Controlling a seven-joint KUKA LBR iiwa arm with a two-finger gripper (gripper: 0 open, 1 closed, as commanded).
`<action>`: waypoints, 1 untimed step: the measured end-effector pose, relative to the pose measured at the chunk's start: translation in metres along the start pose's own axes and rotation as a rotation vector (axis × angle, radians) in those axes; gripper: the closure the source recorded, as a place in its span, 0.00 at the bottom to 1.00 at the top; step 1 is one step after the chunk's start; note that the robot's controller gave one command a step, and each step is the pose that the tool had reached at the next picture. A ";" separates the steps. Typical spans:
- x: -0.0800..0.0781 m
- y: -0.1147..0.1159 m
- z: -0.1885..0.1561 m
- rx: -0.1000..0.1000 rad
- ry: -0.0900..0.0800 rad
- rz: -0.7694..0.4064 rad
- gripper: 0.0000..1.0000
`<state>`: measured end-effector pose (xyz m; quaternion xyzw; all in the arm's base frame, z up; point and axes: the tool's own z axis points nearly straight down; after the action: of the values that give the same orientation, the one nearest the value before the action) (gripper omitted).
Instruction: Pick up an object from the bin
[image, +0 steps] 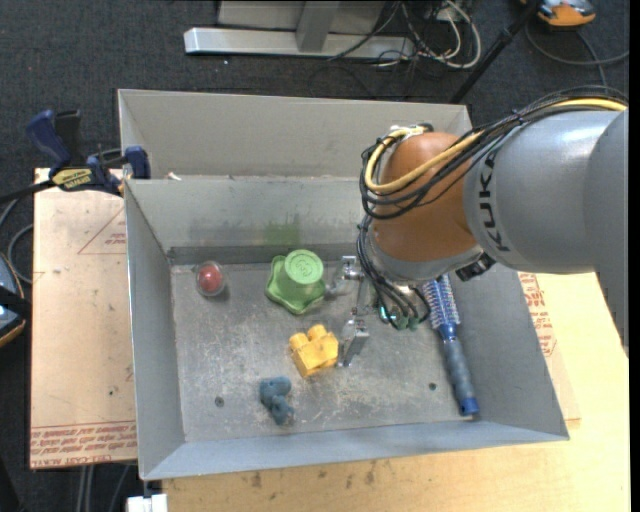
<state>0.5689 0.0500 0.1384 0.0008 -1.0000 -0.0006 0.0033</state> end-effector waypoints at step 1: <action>0.074 0.027 0.043 -0.001 -0.024 -0.098 0.00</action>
Offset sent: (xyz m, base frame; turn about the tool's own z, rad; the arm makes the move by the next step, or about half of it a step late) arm -0.0781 0.0249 -0.0455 -0.0988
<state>0.4943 0.0766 0.0959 0.0498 -0.9987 -0.0014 -0.0087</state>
